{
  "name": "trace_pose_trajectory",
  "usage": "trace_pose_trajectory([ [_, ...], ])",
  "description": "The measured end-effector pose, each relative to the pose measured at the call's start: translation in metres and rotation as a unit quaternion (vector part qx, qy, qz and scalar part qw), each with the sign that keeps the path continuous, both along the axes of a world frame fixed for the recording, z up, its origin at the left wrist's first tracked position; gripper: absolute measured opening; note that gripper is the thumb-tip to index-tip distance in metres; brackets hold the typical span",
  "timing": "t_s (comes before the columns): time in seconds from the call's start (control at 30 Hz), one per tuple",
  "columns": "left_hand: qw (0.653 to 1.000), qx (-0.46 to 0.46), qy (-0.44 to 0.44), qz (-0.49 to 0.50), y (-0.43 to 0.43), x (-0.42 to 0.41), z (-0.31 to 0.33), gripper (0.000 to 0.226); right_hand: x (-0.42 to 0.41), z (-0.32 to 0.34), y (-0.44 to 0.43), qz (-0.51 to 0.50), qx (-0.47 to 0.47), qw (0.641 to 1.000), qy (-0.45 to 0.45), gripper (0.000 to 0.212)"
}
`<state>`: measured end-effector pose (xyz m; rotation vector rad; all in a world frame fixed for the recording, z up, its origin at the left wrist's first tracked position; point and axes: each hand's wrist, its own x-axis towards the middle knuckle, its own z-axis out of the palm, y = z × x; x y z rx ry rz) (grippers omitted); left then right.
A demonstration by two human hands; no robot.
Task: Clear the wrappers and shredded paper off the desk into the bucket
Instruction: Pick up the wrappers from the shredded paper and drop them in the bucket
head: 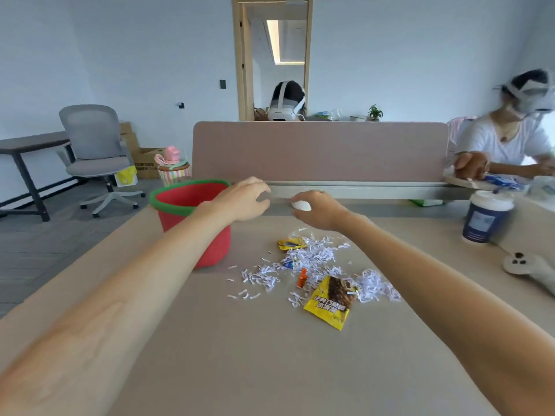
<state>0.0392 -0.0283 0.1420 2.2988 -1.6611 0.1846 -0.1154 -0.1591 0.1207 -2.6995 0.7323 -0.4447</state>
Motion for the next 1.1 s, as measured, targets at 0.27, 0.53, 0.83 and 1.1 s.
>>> trace_pose_trajectory([
  [0.27,0.971,0.170,0.144,0.089,0.017,-0.037,-0.124,0.072,-0.100,-0.107,-0.008,-0.088,0.100,0.971,0.197,0.103],
  [0.53,0.974,0.162,0.153,0.047,0.006,-0.045,-0.179,0.113,-0.094,-0.154,-0.016,-0.053,-0.021,0.995,0.086,0.080],
  [0.83,0.990,0.097,0.101,-0.023,-0.054,-0.030,-0.179,0.098,-0.044,-0.143,-0.049,-0.051,0.119,0.991,-0.024,0.039],
  [1.1,0.997,0.019,0.069,-0.004,-0.081,-0.024,-0.174,0.106,-0.054,-0.122,-0.084,-0.120,0.175,0.967,-0.143,0.032],
])
